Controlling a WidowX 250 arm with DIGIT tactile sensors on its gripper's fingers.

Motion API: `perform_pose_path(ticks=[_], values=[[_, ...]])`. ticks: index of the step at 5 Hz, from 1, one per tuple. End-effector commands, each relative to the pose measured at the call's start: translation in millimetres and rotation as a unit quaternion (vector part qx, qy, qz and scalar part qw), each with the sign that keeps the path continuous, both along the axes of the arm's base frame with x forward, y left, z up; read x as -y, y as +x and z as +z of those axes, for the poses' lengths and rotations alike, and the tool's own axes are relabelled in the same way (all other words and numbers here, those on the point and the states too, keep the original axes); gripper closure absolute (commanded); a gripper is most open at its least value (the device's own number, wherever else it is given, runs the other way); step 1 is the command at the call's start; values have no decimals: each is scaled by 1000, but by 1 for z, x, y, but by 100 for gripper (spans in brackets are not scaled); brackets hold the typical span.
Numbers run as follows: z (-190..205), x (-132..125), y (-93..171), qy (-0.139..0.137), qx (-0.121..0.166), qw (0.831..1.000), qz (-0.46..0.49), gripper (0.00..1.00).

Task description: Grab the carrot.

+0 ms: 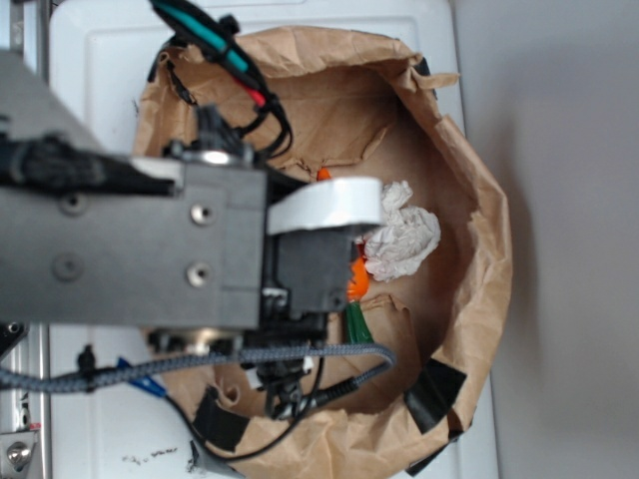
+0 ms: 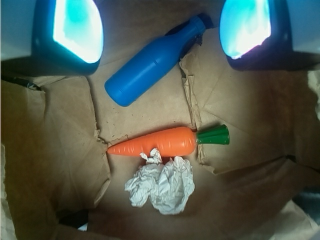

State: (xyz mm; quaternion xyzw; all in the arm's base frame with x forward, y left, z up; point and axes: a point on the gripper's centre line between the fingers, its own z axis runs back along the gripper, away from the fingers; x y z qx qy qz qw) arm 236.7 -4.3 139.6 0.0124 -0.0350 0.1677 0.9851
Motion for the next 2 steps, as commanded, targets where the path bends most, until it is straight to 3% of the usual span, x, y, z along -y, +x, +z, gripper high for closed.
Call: perform_pose_path(ticks=[1, 2], values=[[14, -10, 6, 1, 28, 999, 17, 0], [6, -21, 1, -12, 25, 997, 69, 0]])
